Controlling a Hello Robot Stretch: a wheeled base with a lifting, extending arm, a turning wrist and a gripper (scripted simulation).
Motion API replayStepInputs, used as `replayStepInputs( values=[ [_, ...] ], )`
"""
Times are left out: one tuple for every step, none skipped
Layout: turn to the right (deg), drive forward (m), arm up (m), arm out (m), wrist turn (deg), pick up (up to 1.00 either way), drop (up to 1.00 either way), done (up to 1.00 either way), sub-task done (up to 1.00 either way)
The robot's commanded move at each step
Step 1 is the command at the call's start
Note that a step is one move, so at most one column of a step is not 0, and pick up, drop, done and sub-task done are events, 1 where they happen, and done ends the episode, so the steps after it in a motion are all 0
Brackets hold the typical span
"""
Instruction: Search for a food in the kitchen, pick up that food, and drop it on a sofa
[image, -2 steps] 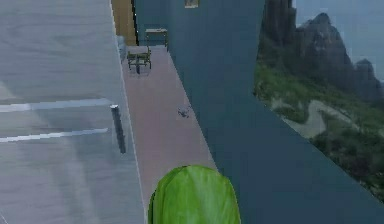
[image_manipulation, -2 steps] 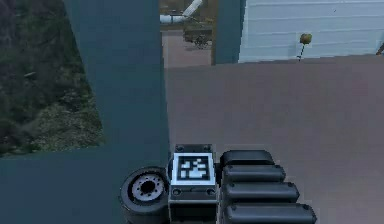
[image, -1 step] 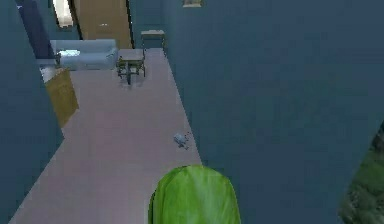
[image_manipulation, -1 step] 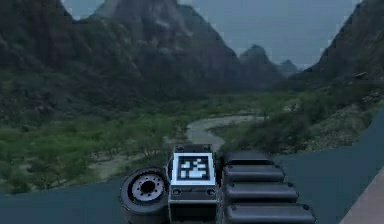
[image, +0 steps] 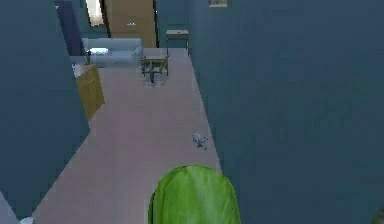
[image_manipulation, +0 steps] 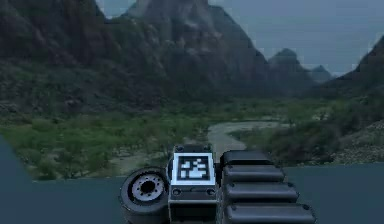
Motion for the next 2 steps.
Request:
replayStepInputs(
  values=[
    [0.0,0.45,0.0,0.0,0.0,0.0,0.0,0.0,0.0],
    [-18.0,0.0,0.0,0.0,0.0,0.0,0.0,0.0,0.0]
  ],
)
